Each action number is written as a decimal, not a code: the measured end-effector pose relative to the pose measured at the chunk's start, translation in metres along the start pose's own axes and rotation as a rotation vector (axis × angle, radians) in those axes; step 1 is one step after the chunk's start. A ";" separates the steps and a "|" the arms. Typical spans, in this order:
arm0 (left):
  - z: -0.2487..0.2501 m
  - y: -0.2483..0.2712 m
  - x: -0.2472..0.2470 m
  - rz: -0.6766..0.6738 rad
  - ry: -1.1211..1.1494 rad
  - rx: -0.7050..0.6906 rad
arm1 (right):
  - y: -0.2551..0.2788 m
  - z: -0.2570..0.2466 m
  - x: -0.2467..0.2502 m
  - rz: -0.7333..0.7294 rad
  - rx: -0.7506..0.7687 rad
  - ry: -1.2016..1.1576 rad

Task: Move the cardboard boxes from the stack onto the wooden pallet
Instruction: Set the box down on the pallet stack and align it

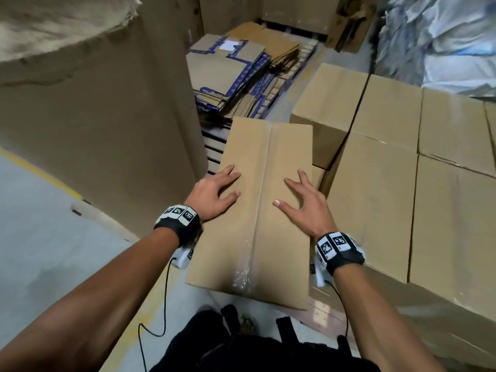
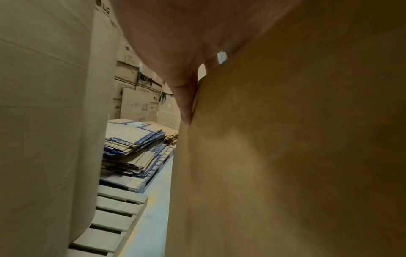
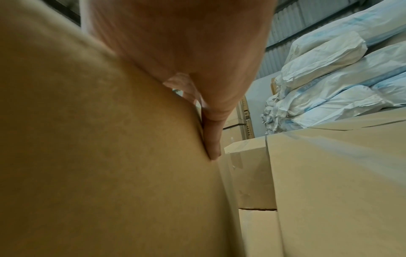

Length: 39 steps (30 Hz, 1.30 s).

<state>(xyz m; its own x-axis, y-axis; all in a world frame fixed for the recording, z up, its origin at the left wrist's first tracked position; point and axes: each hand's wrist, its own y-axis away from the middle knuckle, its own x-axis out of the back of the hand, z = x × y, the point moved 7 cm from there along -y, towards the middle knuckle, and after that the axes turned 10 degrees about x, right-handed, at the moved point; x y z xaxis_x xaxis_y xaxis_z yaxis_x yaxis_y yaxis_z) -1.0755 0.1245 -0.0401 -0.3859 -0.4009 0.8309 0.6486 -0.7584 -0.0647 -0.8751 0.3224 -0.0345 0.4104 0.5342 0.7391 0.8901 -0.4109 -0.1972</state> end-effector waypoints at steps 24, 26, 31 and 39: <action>-0.010 -0.245 -0.126 -0.333 0.189 -0.142 | -0.119 0.118 0.012 -0.038 -0.395 0.191; -0.010 -0.248 -0.137 -0.356 0.187 -0.154 | -0.121 0.128 0.010 -0.037 -0.404 0.199; -0.010 -0.246 -0.171 -0.489 0.162 -0.128 | -0.112 0.153 -0.004 -0.119 -0.384 0.256; 0.007 -0.228 -0.174 -0.525 0.062 -0.088 | -0.061 0.149 -0.016 -0.170 -0.483 0.378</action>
<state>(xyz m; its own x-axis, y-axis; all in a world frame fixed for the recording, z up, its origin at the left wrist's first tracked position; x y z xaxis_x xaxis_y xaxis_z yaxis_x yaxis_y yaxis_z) -1.1513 0.3708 -0.1661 -0.6831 0.0163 0.7302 0.3019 -0.9041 0.3026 -0.9068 0.4491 -0.1306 0.0944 0.3594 0.9284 0.7102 -0.6778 0.1902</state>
